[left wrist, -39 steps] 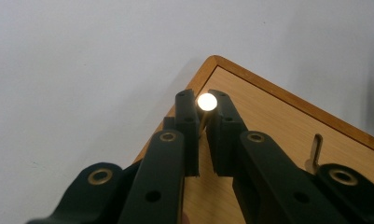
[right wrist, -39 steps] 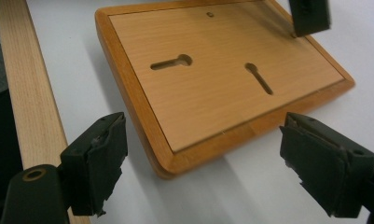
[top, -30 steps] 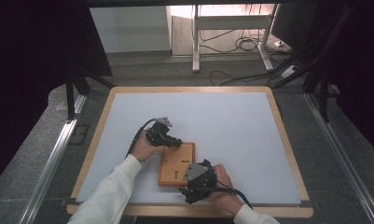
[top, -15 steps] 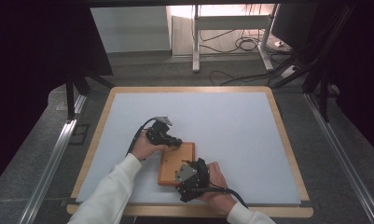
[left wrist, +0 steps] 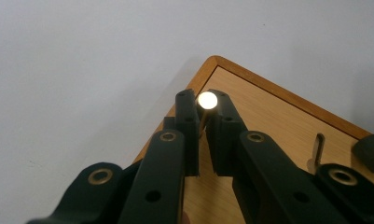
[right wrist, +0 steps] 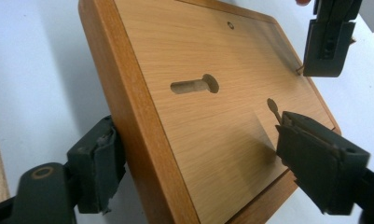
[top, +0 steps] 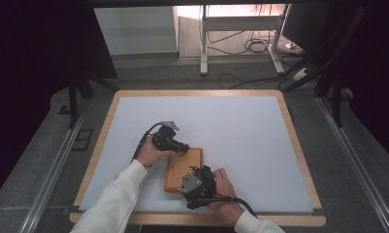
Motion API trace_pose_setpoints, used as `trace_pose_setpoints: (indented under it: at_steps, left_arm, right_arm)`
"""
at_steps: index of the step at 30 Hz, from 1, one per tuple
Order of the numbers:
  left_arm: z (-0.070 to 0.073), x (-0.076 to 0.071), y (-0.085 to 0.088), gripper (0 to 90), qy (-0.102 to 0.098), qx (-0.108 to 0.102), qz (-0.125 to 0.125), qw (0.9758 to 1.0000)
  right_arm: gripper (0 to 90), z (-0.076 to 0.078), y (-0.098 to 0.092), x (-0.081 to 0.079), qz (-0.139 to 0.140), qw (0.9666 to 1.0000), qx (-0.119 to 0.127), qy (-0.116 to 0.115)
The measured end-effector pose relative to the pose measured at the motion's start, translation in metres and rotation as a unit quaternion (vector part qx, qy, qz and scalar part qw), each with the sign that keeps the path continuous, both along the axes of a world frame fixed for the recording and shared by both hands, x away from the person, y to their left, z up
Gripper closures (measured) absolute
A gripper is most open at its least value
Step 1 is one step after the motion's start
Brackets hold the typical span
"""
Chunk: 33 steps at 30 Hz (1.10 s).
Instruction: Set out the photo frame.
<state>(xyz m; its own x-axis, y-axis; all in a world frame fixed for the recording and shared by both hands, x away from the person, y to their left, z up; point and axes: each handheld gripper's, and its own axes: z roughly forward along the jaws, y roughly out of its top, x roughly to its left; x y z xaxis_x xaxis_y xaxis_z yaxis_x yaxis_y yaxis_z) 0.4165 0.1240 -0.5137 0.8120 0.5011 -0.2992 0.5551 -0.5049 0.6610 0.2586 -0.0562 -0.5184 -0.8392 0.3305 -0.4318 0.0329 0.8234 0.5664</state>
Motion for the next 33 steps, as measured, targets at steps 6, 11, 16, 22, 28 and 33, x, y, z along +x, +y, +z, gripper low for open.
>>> trace_pose_setpoints:
  at_steps: [6, 11, 16, 22, 28, 33]
  left_arm:
    - [0.0, 0.0, 0.001, 84.9, -0.002, -0.001, 0.005, 1.0]
    - [-0.001, 0.001, 0.001, 85.1, -0.005, -0.004, 0.009, 0.9999]
    - [-0.001, 0.0, 0.001, 85.1, -0.005, -0.004, 0.01, 0.9999]
    - [-0.001, 0.0, 0.001, 85.2, -0.005, -0.005, 0.011, 0.9999]
    - [-0.002, 0.001, 0.001, 85.2, -0.002, -0.007, 0.012, 0.9999]
    - [-0.002, 0.001, 0.002, 85.2, -0.001, -0.009, 0.013, 0.9999]
  right_arm:
    - [28.4, 0.009, -0.003, -0.003, 0.007, 0.9999, 0.003, -0.012]
    - [34.0, 0.015, -0.004, -0.005, 0.012, 0.9996, 0.002, -0.024]
    - [37.0, 0.016, -0.004, -0.008, 0.018, 0.9991, -0.007, -0.037]
    - [38.0, 0.017, -0.004, -0.009, 0.021, 0.9989, -0.009, -0.042]
    - [38.3, 0.017, -0.005, -0.008, 0.023, 0.9988, -0.007, -0.044]
    - [39.4, 0.018, -0.006, -0.008, 0.025, 0.9985, -0.009, -0.048]
